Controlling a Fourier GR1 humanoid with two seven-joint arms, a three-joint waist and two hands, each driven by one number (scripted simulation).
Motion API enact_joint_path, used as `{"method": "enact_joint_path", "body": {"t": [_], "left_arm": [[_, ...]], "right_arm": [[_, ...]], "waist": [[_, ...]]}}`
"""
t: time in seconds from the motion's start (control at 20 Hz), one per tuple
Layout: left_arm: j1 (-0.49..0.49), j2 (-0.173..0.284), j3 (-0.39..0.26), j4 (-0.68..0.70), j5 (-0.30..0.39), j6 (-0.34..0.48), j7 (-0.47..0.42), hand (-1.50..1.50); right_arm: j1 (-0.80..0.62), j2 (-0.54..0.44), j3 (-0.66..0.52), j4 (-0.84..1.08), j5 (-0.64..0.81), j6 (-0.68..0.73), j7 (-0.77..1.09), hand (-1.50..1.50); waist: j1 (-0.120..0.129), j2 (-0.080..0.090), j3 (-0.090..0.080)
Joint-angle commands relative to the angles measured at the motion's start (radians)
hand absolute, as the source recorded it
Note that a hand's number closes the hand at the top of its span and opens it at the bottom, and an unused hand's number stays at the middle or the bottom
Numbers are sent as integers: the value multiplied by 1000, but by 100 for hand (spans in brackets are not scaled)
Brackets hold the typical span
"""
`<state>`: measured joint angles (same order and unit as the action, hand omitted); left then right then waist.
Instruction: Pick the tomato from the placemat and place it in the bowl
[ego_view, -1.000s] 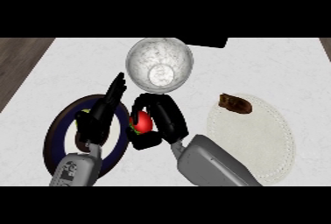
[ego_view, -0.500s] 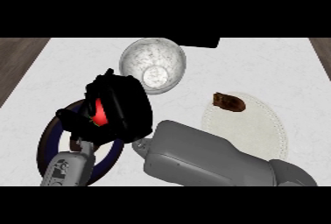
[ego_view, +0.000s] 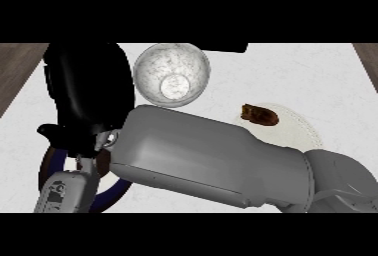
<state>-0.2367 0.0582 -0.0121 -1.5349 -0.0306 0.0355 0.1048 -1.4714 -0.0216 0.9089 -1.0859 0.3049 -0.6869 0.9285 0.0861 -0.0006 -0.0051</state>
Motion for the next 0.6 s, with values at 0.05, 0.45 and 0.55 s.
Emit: {"method": "enact_joint_path", "body": {"t": [0.05,0.45,0.55], "left_arm": [[4,-11,-51,25,-36,-10,4,0],[29,-21,-62,30,-36,-15,-18,0],[32,-14,-43,19,-16,-22,-16,0]], "right_arm": [[-136,21,-34,95,-65,-72,137,150],[-168,21,76,392,-78,52,68,150],[-200,22,31,435,-106,95,15,150]], "waist": [[-1,8,0],[2,19,-1],[-15,15,1]]}}
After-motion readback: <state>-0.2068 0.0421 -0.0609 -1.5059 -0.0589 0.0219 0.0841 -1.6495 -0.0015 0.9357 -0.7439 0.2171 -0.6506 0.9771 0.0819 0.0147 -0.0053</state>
